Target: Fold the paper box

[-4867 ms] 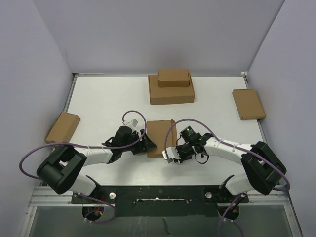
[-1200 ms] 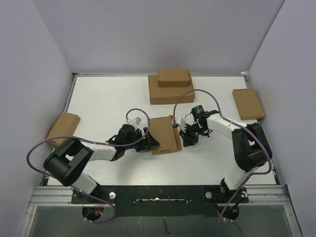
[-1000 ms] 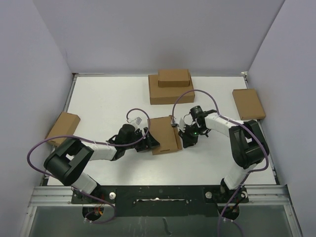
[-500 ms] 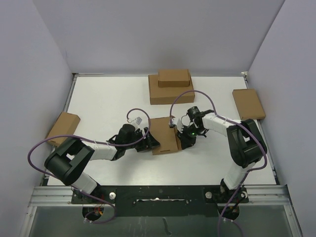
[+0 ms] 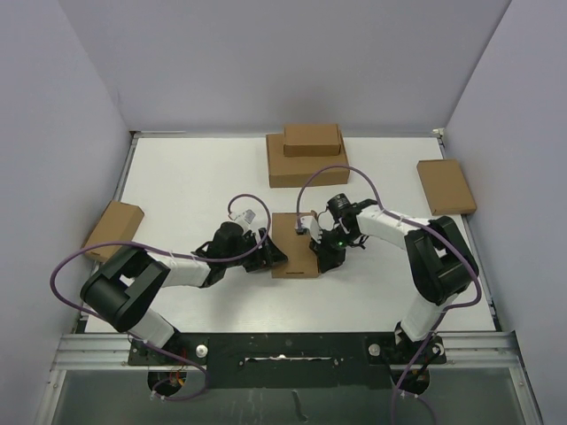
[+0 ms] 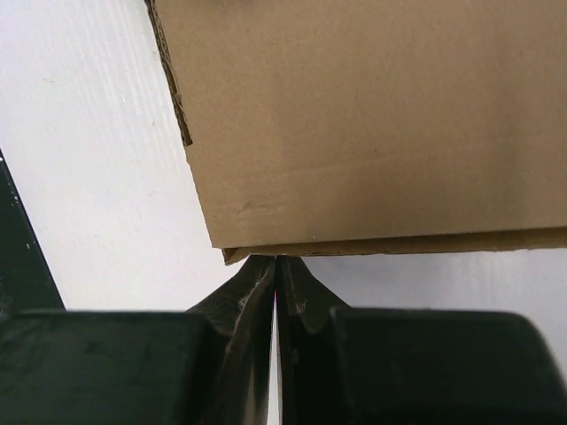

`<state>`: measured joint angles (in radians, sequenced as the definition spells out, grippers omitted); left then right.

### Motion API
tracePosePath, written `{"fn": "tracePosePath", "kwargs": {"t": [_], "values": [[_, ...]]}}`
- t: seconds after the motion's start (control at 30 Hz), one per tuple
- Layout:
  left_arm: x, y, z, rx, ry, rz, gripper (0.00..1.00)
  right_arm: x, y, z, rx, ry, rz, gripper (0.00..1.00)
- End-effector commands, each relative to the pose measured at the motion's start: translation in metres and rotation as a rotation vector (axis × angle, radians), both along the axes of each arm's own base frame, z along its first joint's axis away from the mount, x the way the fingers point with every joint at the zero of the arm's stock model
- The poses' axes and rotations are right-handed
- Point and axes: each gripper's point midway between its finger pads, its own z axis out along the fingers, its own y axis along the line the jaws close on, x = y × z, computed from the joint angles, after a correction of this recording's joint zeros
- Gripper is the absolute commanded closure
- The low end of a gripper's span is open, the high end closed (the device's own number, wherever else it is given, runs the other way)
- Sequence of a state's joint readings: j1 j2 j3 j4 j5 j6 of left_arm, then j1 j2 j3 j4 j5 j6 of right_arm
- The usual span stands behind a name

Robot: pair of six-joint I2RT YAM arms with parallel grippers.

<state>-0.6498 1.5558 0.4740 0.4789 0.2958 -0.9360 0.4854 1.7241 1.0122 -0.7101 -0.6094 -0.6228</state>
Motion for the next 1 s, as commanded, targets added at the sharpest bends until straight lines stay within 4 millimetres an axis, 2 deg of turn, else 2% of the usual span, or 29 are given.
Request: {"fn": "tracePosePath", "kwargs": {"t": [0.0,0.1,0.23,0.43,0.6,0.8,0.97], "values": [[-0.025,0.011,-0.038,0.116,0.114,-0.027,0.32,0.009,0.029,0.025,0.118,-0.075,0.034,0.96],[-0.025,0.011,-0.037,0.117,0.111,-0.028,0.32,0.011,0.026,0.023,0.098,-0.088,0.036,0.96],[-0.025,0.014,-0.033,0.116,0.104,-0.022,0.31,0.023,0.009,0.025,0.059,-0.149,0.029,0.95],[-0.02,0.017,-0.014,0.094,0.067,-0.007,0.27,0.032,-0.012,0.032,0.06,-0.194,0.0,0.91],[-0.018,0.02,-0.002,0.089,0.042,0.005,0.27,0.027,-0.016,0.031,0.066,-0.166,0.025,0.91],[-0.023,0.023,-0.004,0.091,0.051,0.001,0.29,0.013,-0.017,0.027,0.085,-0.146,0.132,0.91],[-0.022,0.017,-0.005,0.069,0.054,-0.011,0.3,0.004,-0.007,0.021,0.083,-0.157,0.191,0.92]]}}
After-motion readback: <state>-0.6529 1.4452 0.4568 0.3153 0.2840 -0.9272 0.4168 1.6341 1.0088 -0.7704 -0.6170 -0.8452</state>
